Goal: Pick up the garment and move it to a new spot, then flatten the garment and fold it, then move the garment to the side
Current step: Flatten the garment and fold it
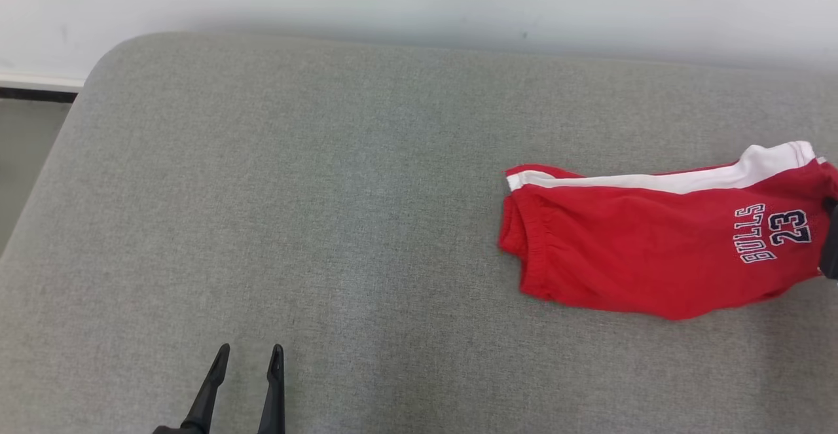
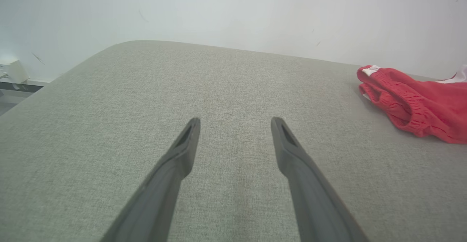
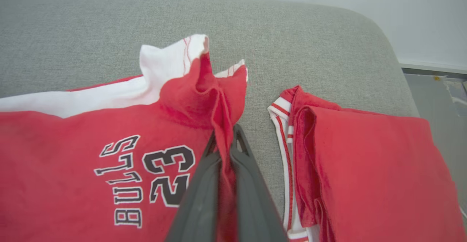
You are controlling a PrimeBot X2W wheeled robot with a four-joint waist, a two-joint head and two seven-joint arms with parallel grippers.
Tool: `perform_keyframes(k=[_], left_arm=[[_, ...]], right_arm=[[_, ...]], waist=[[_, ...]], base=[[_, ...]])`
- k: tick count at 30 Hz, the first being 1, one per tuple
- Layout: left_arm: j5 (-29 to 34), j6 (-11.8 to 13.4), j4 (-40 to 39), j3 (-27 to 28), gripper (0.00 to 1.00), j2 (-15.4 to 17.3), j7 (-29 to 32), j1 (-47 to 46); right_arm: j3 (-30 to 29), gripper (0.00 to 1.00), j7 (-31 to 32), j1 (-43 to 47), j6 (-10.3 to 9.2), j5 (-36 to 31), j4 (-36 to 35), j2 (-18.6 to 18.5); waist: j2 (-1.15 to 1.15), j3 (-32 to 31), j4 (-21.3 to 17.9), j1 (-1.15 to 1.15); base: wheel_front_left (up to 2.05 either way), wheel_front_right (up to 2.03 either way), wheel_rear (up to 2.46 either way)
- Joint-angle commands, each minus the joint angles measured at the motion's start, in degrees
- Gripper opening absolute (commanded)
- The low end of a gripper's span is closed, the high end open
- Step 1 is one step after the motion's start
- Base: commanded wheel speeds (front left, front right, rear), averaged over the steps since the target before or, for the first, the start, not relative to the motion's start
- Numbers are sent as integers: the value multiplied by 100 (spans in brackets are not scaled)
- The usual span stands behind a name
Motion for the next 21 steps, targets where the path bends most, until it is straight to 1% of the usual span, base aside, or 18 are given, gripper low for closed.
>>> perform_keyframes(k=[1,6,13,17,21], left_arm=[[-16,7,22,-6,100,-11,-14,19],[-23,8,67,-39,100,-19,-14,64],[-81,0,165,-85,100,-36,-14,111],[-120,1,214,-104,100,-55,-14,149],[-134,-9,233,-154,100,-71,-14,171]], right_arm=[[-42,0,2,76,-1,-25,-108,-25],[36,0,196,186,0,-109,-672,137],[561,0,491,300,0,-6,-1502,446],[947,0,667,313,0,107,-1730,679],[1335,0,764,178,0,213,-1679,890]], waist=[[0,-49,-44,0],[0,-139,-90,0],[0,-360,-41,0],[0,-471,44,0],[0,-498,160,0]], base=[[0,0,0],[0,0,0],[0,0,0],[0,0,0],[0,0,0]])
